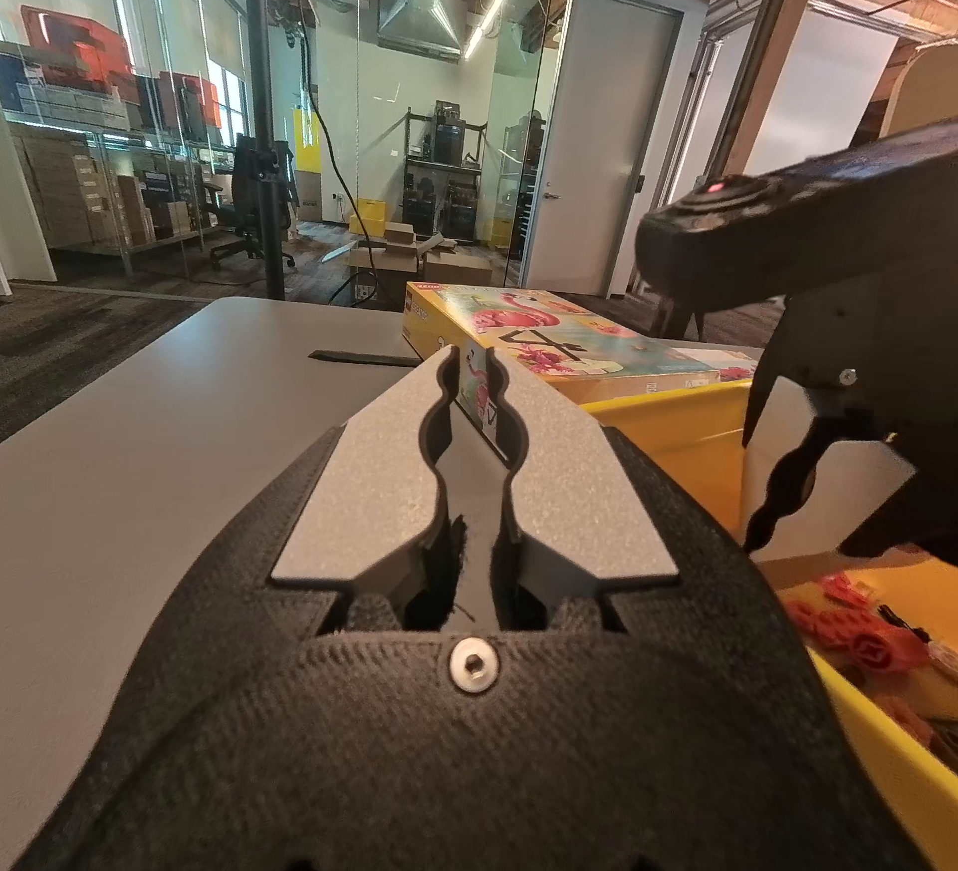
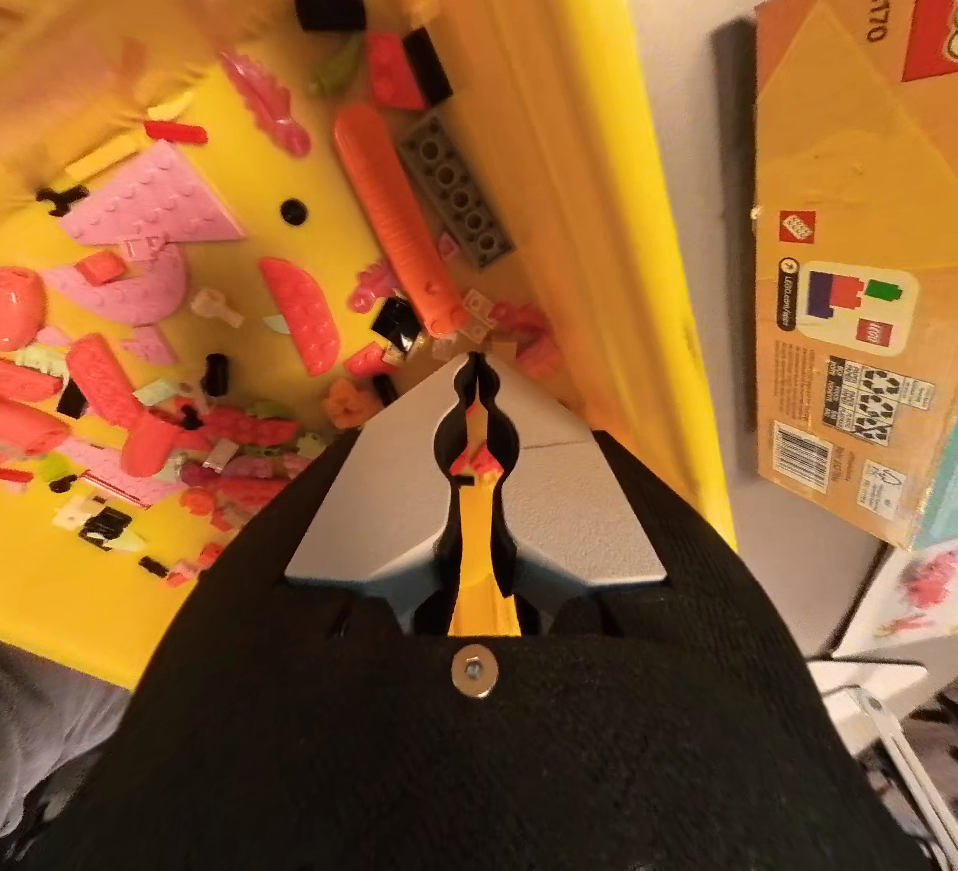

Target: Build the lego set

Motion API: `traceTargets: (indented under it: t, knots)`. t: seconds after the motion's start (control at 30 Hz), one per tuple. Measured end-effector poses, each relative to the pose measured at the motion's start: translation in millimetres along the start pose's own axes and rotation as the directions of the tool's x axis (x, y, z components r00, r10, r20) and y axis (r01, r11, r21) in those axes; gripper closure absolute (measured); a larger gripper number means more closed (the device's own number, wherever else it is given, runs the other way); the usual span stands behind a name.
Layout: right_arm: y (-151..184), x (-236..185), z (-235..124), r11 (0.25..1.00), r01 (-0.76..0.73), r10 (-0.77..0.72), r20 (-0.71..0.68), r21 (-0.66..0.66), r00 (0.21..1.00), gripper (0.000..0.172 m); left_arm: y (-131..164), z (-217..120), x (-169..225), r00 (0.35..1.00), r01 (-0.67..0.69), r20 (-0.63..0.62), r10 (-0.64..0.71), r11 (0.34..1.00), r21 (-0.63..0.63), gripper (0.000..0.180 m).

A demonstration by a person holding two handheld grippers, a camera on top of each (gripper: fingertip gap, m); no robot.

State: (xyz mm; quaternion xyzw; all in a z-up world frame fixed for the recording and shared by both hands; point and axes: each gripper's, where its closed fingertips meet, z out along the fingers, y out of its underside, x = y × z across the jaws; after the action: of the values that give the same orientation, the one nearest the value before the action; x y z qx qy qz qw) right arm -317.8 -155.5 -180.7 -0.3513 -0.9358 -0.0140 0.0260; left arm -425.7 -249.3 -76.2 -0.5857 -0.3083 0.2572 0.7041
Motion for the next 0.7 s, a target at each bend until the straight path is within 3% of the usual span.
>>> traceTargets:
  t: [0.07, 0.2, 0.33, 0.47, 0.57, 0.63, 0.7]
  knots:
    - [-1.0, 0.2, -2.4, 1.0, -0.014, 0.013, 0.009, 0.017, 1.0, 0.171, 0.1, 0.2, 0.1, 1.0, -0.001, 0.0, 0.001, 1.0, -0.001, 0.172]
    - [-3.6, -17.3, -2.4, 0.991, -0.127, 0.119, 0.176, 0.034, 0.977, 0.162, 0.2, 0.3, 0.5, 1.0, -0.003, -0.002, 0.003, 1.0, -0.001, 0.172]
    - [-0.1, -14.4, 0.6, 0.992, -0.125, 0.12, 0.161, 0.026, 0.98, 0.161, 0.3, 0.4, 0.4, 1.0, -0.002, -0.002, 0.002, 1.0, -0.002, 0.172]
    - [8.1, 10.2, -5.6, 0.998, -0.055, 0.055, -0.035, -0.006, 0.998, 0.167, 0.4, 0.8, 0.6, 1.0, -0.001, -0.003, 0.001, 1.0, -0.003, 0.172]
    - [26.1, 34.4, -11.7, 0.989, 0.036, -0.07, -0.236, -0.145, 0.969, 0.172, 0.5, 1.0, 0.9, 1.0, -0.002, -0.005, 0.002, 1.0, -0.004, 0.172]
    - [41.2, 42.2, -10.3, 0.96, 0.071, -0.151, -0.289, -0.269, 0.945, 0.172, 0.4, 0.9, 1.0, 1.0, -0.004, -0.005, 0.003, 1.0, -0.003, 0.172]
    - [44.7, 43.8, -4.4, 0.946, 0.097, -0.193, -0.298, -0.309, 0.935, 0.172, 0.4, 0.9, 1.1, 1.0, -0.003, -0.005, 0.003, 1.0, -0.004, 0.172]
